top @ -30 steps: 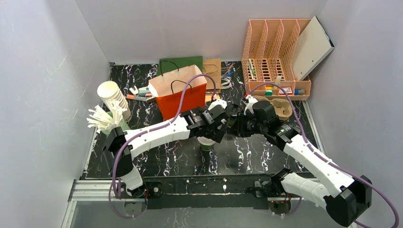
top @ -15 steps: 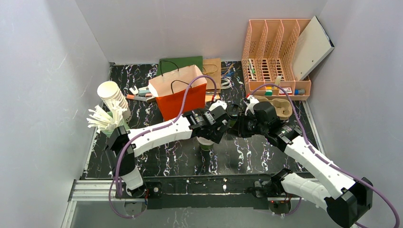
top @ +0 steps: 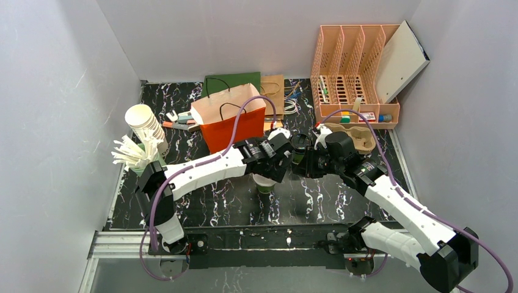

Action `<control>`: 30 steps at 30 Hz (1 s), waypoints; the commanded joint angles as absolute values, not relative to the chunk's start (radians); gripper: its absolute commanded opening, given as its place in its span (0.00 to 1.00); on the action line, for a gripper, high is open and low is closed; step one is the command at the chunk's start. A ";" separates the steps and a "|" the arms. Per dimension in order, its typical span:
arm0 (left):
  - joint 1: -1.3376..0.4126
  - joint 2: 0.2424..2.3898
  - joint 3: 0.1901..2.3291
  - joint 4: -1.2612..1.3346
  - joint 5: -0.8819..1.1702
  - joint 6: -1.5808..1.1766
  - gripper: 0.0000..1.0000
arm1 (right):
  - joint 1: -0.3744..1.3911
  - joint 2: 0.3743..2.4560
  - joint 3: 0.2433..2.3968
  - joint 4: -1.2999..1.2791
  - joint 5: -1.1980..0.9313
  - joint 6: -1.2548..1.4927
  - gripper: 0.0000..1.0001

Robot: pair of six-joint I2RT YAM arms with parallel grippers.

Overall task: Pack the takeout coffee
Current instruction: Close the cup lid on the coffee cup.

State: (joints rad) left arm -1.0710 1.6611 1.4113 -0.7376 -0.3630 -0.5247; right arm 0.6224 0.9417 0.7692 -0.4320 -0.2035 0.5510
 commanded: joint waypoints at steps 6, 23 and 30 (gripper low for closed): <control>-1.043 1.640 1.389 -0.773 -0.326 -0.533 0.86 | 0.624 0.971 0.761 -0.369 -0.254 0.557 0.24; -1.006 1.654 1.394 -0.781 -0.265 -0.520 0.78 | 0.624 0.975 0.773 -0.373 -0.252 0.552 0.24; -0.997 1.659 1.387 -0.784 -0.246 -0.515 0.70 | 0.625 0.996 0.773 -0.365 -0.277 0.553 0.24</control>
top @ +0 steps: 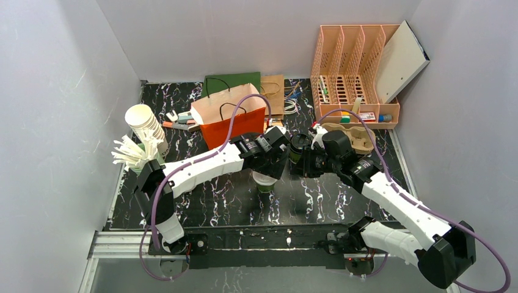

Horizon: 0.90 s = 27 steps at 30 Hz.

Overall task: Pack the takeout coffee
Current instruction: Close the cup lid on the coffee cup.

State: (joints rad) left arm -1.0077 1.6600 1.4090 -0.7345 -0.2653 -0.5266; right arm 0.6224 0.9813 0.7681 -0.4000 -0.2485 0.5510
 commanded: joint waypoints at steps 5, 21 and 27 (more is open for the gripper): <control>-0.997 1.676 1.387 -0.799 -0.247 -0.508 0.67 | 0.624 1.032 0.756 -0.333 -0.357 0.573 0.24; -1.013 1.716 1.344 -0.810 -0.234 -0.511 0.71 | 0.624 1.031 0.703 -0.295 -0.364 0.592 0.24; -1.031 1.722 1.332 -0.824 -0.287 -0.527 0.71 | 0.624 1.030 0.668 -0.259 -0.408 0.635 0.24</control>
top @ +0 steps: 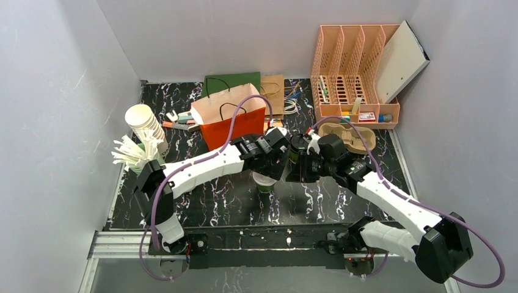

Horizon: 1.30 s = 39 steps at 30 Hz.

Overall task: Pack the takeout coffee
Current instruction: Close the cup lid on the coffee cup.

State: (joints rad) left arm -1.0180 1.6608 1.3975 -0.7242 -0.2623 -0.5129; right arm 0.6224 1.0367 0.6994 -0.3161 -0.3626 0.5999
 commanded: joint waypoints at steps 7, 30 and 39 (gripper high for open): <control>-1.059 1.736 1.318 -0.831 -0.327 -0.547 0.71 | 0.624 1.023 0.581 -0.143 -0.428 0.705 0.24; -1.062 1.714 1.341 -0.798 -0.300 -0.536 0.72 | 0.625 1.023 0.520 0.017 -0.459 0.808 0.33; -1.062 1.685 1.357 -0.798 -0.238 -0.432 0.73 | 0.582 1.085 0.651 -0.138 -0.420 0.701 0.32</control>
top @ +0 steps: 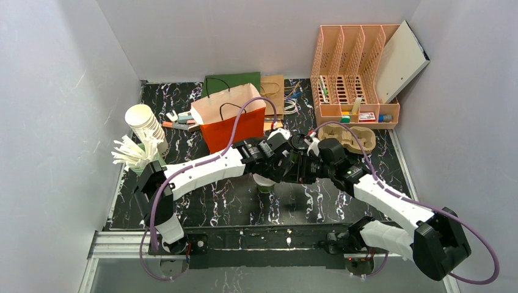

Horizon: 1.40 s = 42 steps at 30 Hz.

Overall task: Pack the takeout coffee
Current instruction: Close the cup lid on the coffee cup.

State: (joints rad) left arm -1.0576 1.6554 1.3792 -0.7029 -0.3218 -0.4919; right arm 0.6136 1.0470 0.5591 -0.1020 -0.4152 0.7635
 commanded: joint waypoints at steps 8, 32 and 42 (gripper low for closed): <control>-1.053 1.670 1.364 -0.813 -0.178 -0.322 0.74 | 0.480 1.147 0.641 -0.024 -0.602 0.732 0.31; -1.048 1.687 1.350 -0.788 -0.053 -0.114 0.78 | 0.459 1.229 0.554 0.114 -0.698 0.764 0.27; -1.048 1.678 1.328 -0.775 -0.062 -0.128 0.78 | 0.460 1.270 0.515 0.128 -0.707 0.746 0.27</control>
State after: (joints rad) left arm -1.0435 1.6543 1.3846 -0.6834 -0.1009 -0.1238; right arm 0.4595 1.2396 0.5404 0.1127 -0.7006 0.7795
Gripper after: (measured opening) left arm 0.778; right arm 0.272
